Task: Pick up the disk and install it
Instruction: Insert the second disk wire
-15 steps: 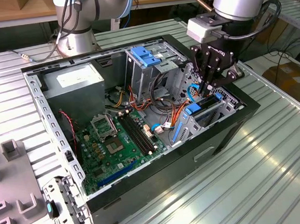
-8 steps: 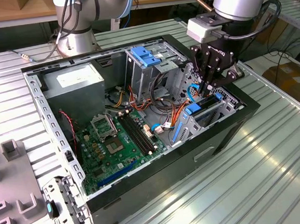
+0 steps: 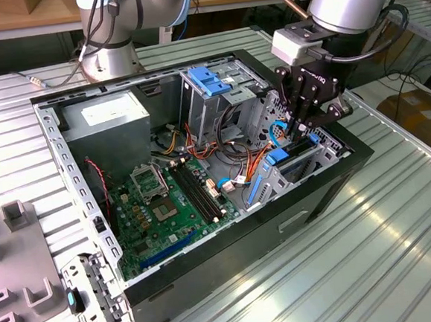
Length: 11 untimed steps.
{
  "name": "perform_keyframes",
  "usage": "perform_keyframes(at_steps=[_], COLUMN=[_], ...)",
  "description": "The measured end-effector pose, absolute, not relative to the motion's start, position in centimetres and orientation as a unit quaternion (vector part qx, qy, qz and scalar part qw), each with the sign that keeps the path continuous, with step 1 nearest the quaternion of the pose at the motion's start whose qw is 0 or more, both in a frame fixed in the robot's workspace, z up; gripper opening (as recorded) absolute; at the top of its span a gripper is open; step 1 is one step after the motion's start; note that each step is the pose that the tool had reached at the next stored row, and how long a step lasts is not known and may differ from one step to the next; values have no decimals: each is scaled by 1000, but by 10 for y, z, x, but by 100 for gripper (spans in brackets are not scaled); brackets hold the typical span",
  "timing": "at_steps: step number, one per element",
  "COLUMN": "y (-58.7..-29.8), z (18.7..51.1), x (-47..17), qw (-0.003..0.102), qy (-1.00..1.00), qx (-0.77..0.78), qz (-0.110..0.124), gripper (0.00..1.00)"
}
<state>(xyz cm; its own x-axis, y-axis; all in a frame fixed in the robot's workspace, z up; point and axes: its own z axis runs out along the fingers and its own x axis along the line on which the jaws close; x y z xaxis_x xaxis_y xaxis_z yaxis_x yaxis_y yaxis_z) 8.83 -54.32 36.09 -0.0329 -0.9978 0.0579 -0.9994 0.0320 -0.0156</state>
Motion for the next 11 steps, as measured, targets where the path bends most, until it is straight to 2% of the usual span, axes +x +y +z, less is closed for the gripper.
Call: perform_keyframes(at_steps=[3,11], y=[-549,-554], z=[360,355], x=[88,88], qw=[7,1], qy=[-718,-718], qx=[695,695], qz=[19,20], gripper=[16,16])
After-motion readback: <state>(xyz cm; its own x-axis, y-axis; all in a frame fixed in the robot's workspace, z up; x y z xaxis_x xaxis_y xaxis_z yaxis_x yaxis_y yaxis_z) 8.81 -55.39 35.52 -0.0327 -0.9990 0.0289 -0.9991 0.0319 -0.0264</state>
